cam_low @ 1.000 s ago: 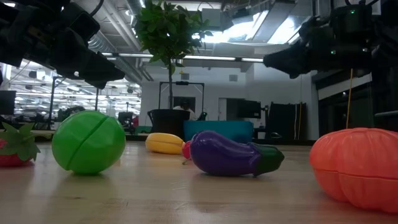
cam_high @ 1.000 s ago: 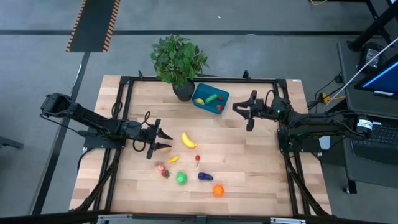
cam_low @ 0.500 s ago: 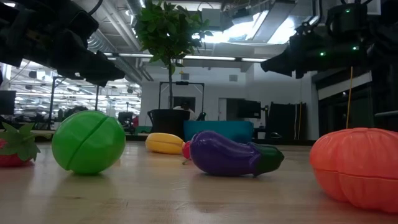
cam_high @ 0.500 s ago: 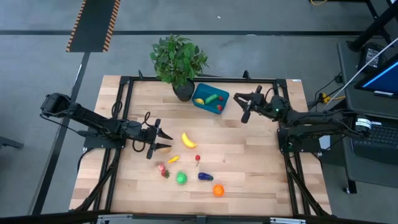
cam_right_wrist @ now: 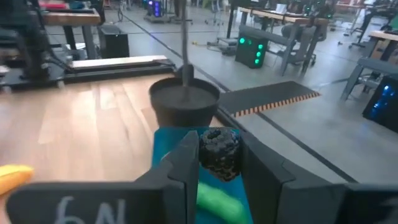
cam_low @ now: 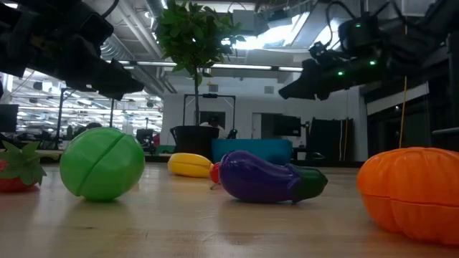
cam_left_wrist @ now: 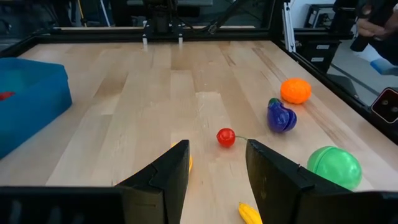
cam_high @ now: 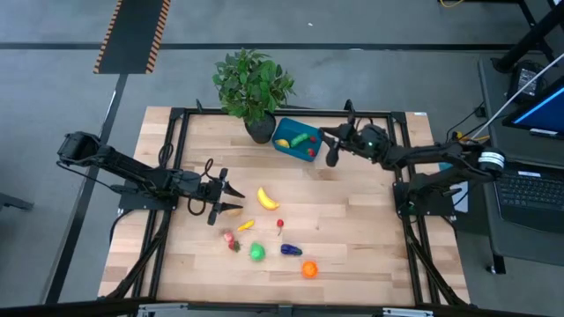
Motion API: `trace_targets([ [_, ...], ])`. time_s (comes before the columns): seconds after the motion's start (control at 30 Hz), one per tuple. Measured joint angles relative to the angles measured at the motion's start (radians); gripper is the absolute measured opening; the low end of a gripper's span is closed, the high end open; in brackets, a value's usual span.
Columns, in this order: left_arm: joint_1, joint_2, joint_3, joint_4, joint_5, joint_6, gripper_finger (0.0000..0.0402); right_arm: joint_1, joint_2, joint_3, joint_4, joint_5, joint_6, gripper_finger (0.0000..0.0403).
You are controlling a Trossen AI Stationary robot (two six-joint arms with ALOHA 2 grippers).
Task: Pick and placing Produce into tupperware
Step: Put the black raspberry into the blue container
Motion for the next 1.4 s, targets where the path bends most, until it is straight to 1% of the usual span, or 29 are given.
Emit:
trace_targets([
  [0.2, 0.000, 0.000, 0.000, -0.001, 0.000, 0.000, 0.0151, -0.022, 0.074, 0.095, -0.011, -0.006, -0.009, 0.0095],
  [0.37, 0.000, 0.000, 0.000, -0.002, 0.000, 0.000, 0.0151, -0.045, 0.118, 0.182, -0.117, -0.010, -0.042, 0.0095],
  [0.53, 0.000, 0.000, 0.000, -0.008, 0.000, 0.000, 0.0151, -0.073, 0.140, 0.246, -0.180, -0.097, -0.058, 0.0096],
  [0.63, 0.000, 0.000, 0.000, -0.009, 0.000, 0.000, 0.0151, -0.097, 0.144, 0.302, -0.299, -0.144, -0.065, 0.0096],
  [0.8, 0.000, 0.000, 0.000, -0.011, 0.000, 0.000, 0.0151, -0.140, 0.149, 0.434, -0.643, -0.320, -0.084, 0.0096],
  [0.9, 0.000, 0.000, 0.000, -0.011, 0.000, 0.000, 0.0151, -0.143, 0.158, 0.510, -0.832, -0.331, -0.139, 0.0095],
  [1.03, 0.000, 0.000, 0.000, -0.011, 0.000, 0.000, 0.0151, -0.143, 0.162, 0.596, -1.022, -0.331, -0.215, 0.0095],
  [1.17, 0.000, 0.000, 0.000, -0.011, 0.000, 0.000, 0.0151, -0.143, 0.162, 0.661, -1.196, -0.350, -0.253, 0.0095],
  [1.23, 0.000, 0.000, 0.000, -0.011, 0.000, 0.000, 0.0151, -0.142, 0.162, 0.674, -1.234, -0.352, -0.267, 0.0095],
  [1.4, 0.000, 0.000, 0.000, -0.009, 0.000, 0.000, 0.0151, -0.142, 0.163, 0.682, -1.260, -0.357, -0.309, 0.0095],
])
